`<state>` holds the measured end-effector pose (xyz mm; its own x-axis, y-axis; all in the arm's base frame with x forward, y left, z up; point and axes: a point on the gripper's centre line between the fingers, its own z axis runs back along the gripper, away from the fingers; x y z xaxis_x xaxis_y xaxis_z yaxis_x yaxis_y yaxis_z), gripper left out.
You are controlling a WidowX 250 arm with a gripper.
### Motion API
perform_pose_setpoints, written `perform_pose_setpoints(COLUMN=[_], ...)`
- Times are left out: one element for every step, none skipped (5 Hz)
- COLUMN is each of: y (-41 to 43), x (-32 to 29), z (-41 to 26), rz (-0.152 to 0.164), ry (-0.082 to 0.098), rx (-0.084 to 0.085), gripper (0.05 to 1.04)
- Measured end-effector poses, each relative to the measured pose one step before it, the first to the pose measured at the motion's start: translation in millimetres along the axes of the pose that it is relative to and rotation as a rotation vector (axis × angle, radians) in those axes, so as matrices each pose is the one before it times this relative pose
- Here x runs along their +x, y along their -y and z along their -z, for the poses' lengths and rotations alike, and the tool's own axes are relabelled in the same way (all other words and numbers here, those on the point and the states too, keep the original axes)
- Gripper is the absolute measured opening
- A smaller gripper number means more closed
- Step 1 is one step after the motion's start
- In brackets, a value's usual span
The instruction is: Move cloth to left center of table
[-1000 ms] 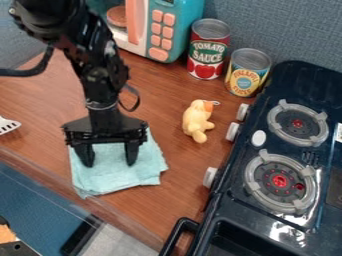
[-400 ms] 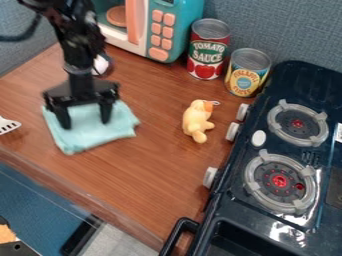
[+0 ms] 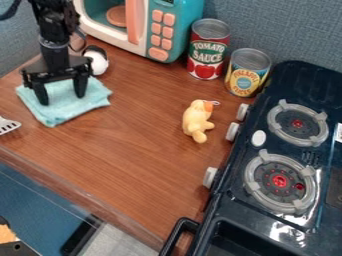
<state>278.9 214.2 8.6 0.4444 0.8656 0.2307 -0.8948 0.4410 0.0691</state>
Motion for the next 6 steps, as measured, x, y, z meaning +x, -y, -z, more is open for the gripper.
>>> perform_pose_setpoints(y=[-6.73, -2.11, -4.14, -4.73, -1.87, -4.46], x=[24.3, 10.16, -1.46, 0.05, 5.16, 7.95], z=[5.41, -0.28, -0.61, -1.63, -18.13, -37.24], rz=[-0.048, -0.0234, -0.0054, -0.0087, -0.0268, -0.0426], ry=[0.0176, 0.0058, -0.0344, -0.0477, -0.0237, 0.0351], rx=[0.0257, 0.0105, 0.0039, -0.0128, -0.0328, -0.0731], gripper=[0.999, 0.999, 0.999, 0.999, 0.999, 0.998])
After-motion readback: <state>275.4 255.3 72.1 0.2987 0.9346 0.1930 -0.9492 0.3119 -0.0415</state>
